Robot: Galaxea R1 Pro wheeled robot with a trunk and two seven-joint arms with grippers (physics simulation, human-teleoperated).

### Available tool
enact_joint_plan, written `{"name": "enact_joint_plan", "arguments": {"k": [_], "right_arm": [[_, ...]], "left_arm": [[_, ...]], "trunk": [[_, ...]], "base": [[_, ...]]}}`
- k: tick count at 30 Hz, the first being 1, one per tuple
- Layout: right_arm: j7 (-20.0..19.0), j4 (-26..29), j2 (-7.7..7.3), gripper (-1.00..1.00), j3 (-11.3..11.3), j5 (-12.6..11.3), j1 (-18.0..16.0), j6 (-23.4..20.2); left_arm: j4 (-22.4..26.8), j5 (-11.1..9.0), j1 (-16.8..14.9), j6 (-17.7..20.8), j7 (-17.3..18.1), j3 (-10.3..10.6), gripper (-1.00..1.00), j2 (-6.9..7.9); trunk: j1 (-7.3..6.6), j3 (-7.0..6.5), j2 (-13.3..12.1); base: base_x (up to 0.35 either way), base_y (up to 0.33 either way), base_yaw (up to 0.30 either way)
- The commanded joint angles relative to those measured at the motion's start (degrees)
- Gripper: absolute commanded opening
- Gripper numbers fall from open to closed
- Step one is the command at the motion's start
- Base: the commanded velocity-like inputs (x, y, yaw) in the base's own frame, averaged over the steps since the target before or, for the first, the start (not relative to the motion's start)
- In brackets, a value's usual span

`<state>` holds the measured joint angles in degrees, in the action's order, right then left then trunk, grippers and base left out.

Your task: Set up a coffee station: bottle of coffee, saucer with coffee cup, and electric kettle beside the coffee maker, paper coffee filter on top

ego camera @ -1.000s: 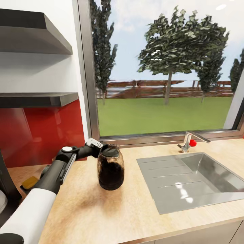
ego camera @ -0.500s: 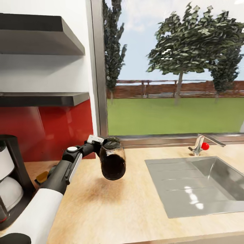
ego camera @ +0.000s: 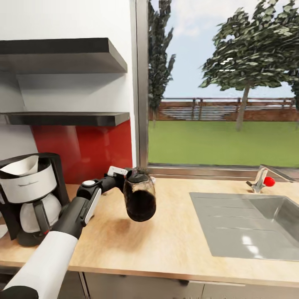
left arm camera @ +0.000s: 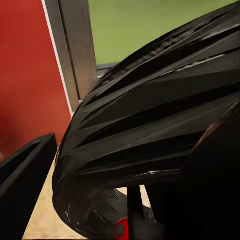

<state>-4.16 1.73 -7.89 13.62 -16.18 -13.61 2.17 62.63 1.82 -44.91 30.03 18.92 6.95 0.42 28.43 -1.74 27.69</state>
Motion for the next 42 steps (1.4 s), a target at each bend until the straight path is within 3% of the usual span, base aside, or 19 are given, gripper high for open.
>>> {"name": "enact_joint_plan", "arguments": {"k": [1,14,17,18,21,33,42], "right_arm": [[-0.24,-0.06,-0.02,1.0,0.44,-0.6,-0.01,0.2],[-0.22,-0.06,-0.04,1.0,0.4,-0.6,-0.01,0.21],[-0.22,-0.1,-0.09,1.0,0.43,-0.6,-0.01,0.2],[-0.23,-0.11,-0.1,1.0,0.44,-0.6,-0.01,0.2],[-0.21,-0.09,-0.11,1.0,0.44,-0.6,-0.01,0.21],[-0.18,-0.06,-0.02,1.0,0.44,-0.6,-0.01,0.29],[-0.24,-0.06,-0.02,1.0,0.42,-0.6,-0.01,0.29]], "left_arm": [[0.02,0.16,-0.04,0.21,-0.01,0.07,-1.0,0.02],[-0.14,0.37,1.02,0.21,-0.19,-0.04,-1.0,-0.41],[-0.02,0.46,2.27,0.21,-3.24,-0.04,-1.0,-0.28],[0.02,0.41,3.36,0.15,-5.83,-0.02,-1.0,-0.26],[-0.05,0.38,4.0,0.12,-7.14,-0.01,-1.0,-0.26],[-0.05,0.36,4.04,0.13,-7.23,-0.01,-1.0,-0.36],[0.14,0.46,4.04,0.17,-7.38,-0.31,-1.0,0.15]], "trunk": [[-0.01,0.02,0.05],[-0.01,0.02,0.05],[-0.01,0.02,0.05],[-0.01,0.02,0.05],[-0.01,0.02,0.05],[-0.01,0.02,0.05],[-0.01,0.02,0.05]], "base": [[-0.24,-0.199,0.245],[-0.222,-0.191,0.023],[-0.148,-0.098,0.035],[-0.032,-0.021,0.21],[-0.012,-0.008,0.252],[-0.007,-0.002,0.272],[-0.129,-0.079,0.032]]}}
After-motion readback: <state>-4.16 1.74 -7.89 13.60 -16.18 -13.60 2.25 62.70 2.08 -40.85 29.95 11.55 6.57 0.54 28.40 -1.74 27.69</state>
